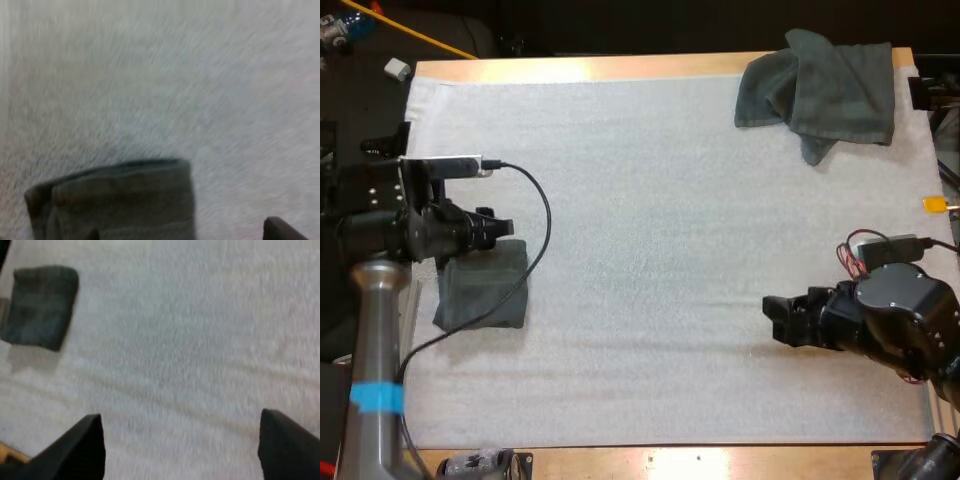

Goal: Pick towel from pile, fold and stack

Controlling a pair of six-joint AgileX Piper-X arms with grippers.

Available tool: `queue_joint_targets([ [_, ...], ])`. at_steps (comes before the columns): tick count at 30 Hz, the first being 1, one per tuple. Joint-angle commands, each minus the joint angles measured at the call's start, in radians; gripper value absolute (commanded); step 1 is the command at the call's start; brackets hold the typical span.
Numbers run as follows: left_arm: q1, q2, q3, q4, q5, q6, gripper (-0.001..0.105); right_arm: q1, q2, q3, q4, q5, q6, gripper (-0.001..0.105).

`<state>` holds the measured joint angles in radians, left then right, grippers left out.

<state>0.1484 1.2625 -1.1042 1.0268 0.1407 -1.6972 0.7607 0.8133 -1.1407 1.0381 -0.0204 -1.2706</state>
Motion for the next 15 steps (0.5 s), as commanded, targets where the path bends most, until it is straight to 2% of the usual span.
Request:
queue_joint_targets([
  [1, -0.022, -0.075, -0.013, 0.013, 0.035, -0.017, 0.062, 0.001, 0.011, -0.003, -0.050, 0.038, -0.039, 0.063],
  [6, -0.064, -0.142, -0.013, 0.035, 0.034, -0.018, 0.062, -0.059, 0.064, -0.001, -0.082, 0.053, -0.101, 0.063],
  [15, -0.123, -0.225, -0.011, 0.073, 0.035, -0.013, 0.062, -0.355, 0.123, 0.003, -0.072, 0.004, -0.226, 0.063],
])
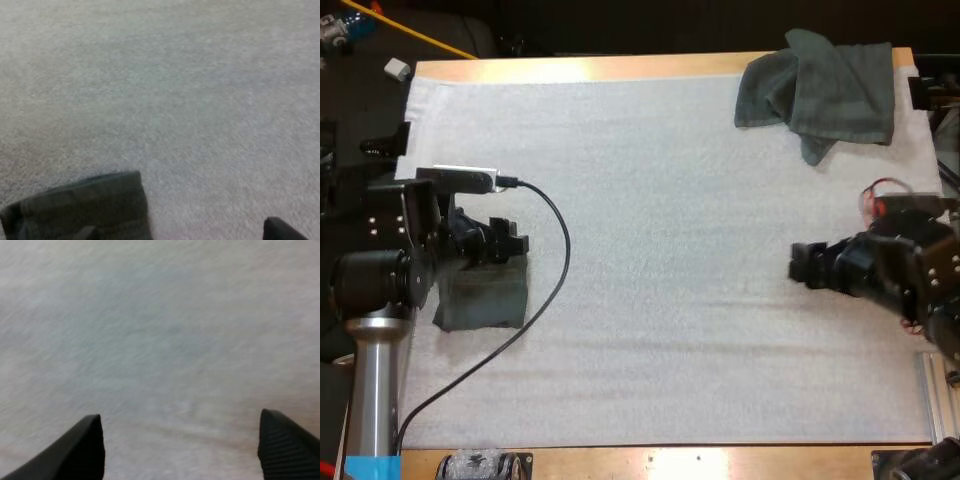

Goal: Pick towel from pile, fold and stack

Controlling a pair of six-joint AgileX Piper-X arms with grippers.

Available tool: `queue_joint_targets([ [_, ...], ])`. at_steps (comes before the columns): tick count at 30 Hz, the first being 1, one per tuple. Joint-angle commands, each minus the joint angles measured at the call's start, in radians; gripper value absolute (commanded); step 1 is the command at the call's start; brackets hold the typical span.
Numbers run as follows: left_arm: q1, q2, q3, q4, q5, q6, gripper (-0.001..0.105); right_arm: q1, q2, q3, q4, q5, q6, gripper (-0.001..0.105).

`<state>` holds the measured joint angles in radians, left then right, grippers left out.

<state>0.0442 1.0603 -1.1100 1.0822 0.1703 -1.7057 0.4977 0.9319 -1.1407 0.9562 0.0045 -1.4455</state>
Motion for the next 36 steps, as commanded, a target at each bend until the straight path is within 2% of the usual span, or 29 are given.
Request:
queue_joint_targets([
  [1, -0.026, -0.030, -0.007, 0.022, 0.007, -0.002, 0.062, -0.134, 0.005, 0.005, 0.013, -0.025, -0.066, 0.063],
  [3, -0.015, -0.022, -0.005, 0.017, -0.003, -0.003, 0.062, -0.093, 0.007, -0.003, -0.001, -0.014, -0.045, 0.063],
  [10, -0.013, -0.046, -0.005, 0.032, -0.007, 0.009, 0.062, -0.349, 0.010, -0.001, 0.056, -0.043, -0.143, 0.062],
  [16, -0.013, -0.069, -0.006, 0.046, -0.012, 0.017, 0.062, -0.477, -0.032, -0.001, 0.104, -0.041, -0.211, 0.063],
  [28, -0.014, -0.196, -0.004, 0.063, -0.012, 0.014, 0.062, -0.480, -0.178, -0.003, 0.133, -0.027, -0.282, 0.063],
  [36, -0.015, -0.357, -0.006, 0.086, -0.014, 0.015, 0.062, -0.475, -0.330, -0.005, 0.173, -0.029, -0.327, 0.063],
])
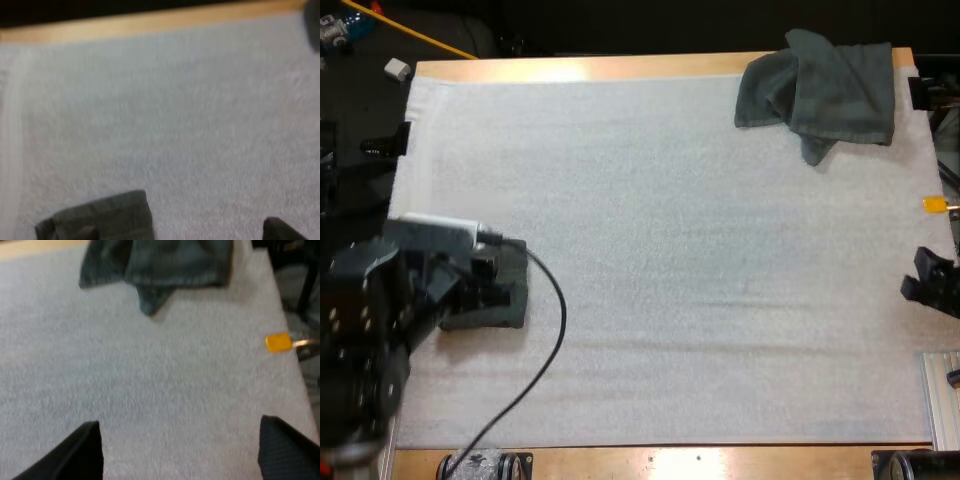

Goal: Pick towel from pile, fold and stack

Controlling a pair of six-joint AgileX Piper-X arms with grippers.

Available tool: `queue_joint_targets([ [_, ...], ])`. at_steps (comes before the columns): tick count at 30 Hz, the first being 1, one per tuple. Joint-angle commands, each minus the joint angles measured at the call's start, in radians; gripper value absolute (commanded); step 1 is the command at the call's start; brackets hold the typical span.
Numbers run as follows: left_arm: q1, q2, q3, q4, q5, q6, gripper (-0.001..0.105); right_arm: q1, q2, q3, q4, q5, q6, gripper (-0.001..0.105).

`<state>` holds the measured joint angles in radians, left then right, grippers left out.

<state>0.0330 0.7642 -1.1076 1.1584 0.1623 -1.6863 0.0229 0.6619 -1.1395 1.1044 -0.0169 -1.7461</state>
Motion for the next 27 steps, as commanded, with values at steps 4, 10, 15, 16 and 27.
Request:
queue_joint_targets([
  [4, -0.004, -0.145, -0.008, 0.028, -0.009, 0.001, 0.062, 0.001, -0.138, -0.006, 0.065, -0.009, -0.032, 0.063],
  [10, -0.005, -0.268, -0.001, 0.072, -0.012, 0.016, 0.062, 0.000, -0.254, -0.006, 0.112, -0.011, -0.030, 0.063],
  [15, -0.004, -0.385, 0.027, 0.119, -0.016, 0.037, 0.062, 0.002, -0.348, -0.007, 0.152, -0.017, -0.025, 0.063],
  [16, -0.004, -0.391, 0.031, 0.112, -0.011, 0.031, 0.062, -0.001, -0.349, -0.006, 0.146, -0.009, -0.028, 0.063],
  [27, -0.006, -0.638, 0.090, 0.227, -0.007, 0.046, 0.062, -0.002, -0.523, -0.005, 0.213, -0.001, -0.026, 0.063],
])
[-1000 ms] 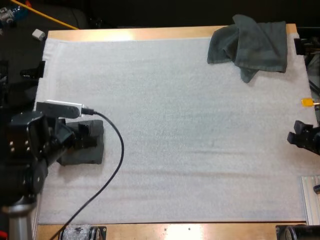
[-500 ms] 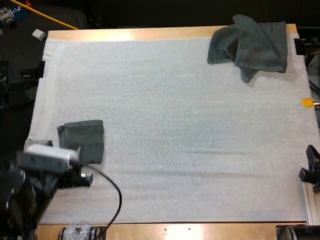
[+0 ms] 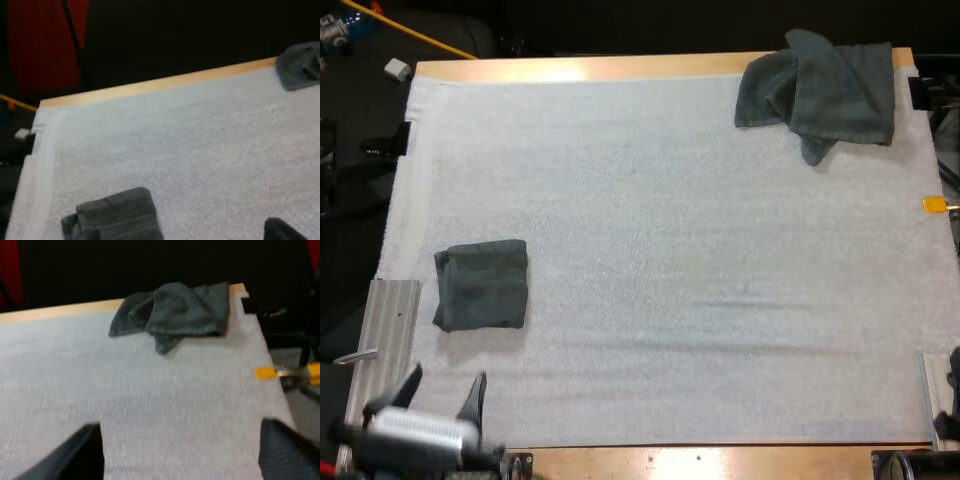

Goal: Pick towel from pile, fold and stack

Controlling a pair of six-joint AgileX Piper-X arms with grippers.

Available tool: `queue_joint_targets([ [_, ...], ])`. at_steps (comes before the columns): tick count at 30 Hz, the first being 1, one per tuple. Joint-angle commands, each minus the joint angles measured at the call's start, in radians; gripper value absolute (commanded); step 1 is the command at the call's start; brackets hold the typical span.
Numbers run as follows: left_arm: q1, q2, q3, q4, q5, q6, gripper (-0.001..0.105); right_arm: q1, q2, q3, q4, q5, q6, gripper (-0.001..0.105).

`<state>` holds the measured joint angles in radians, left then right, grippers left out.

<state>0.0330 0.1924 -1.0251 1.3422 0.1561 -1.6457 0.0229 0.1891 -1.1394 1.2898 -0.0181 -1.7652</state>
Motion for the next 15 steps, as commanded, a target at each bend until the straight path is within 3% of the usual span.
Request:
queue_joint_targets([
  [1, -0.005, -0.090, 0.007, 0.058, 0.001, 0.008, 0.062, -0.002, -0.066, -0.006, 0.033, 0.000, -0.007, 0.063],
  [15, -0.001, -0.344, 0.004, 0.164, 0.007, 0.012, 0.062, -0.002, -0.241, -0.008, 0.104, 0.011, -0.004, 0.063],
])
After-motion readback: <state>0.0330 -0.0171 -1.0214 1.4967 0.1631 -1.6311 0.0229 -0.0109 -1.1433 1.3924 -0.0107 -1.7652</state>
